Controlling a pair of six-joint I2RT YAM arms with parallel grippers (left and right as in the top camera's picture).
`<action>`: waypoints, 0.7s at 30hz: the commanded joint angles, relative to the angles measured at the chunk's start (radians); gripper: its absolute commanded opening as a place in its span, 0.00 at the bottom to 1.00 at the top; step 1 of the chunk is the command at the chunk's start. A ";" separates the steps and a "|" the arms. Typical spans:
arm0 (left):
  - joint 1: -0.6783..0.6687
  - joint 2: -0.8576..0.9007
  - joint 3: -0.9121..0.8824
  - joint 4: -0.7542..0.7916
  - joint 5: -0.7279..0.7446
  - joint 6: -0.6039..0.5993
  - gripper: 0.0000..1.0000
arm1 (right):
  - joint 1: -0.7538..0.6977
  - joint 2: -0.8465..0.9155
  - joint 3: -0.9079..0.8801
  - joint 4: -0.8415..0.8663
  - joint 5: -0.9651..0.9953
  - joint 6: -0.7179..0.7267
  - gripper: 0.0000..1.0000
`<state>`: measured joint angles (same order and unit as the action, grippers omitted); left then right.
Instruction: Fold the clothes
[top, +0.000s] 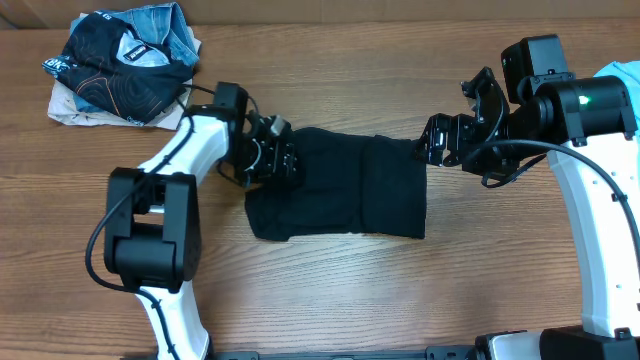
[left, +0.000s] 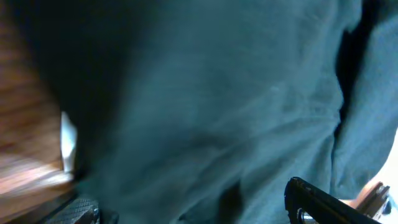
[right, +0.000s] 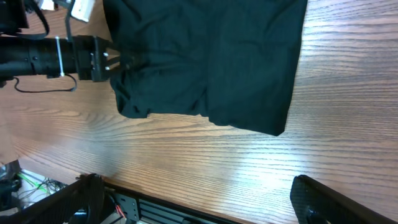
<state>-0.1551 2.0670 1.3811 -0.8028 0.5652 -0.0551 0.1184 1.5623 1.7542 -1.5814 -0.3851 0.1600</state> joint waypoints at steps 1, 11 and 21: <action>-0.043 0.086 -0.039 -0.004 -0.085 -0.009 0.82 | 0.000 -0.019 0.027 0.005 0.003 -0.003 1.00; -0.047 0.086 -0.039 -0.005 -0.179 -0.085 0.04 | 0.000 -0.019 0.027 0.005 0.003 -0.003 1.00; -0.013 0.085 -0.037 -0.057 -0.259 -0.113 0.04 | 0.000 -0.019 0.027 0.003 0.003 -0.003 1.00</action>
<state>-0.1947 2.0949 1.3827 -0.8257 0.4442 -0.1585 0.1184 1.5623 1.7542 -1.5814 -0.3851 0.1600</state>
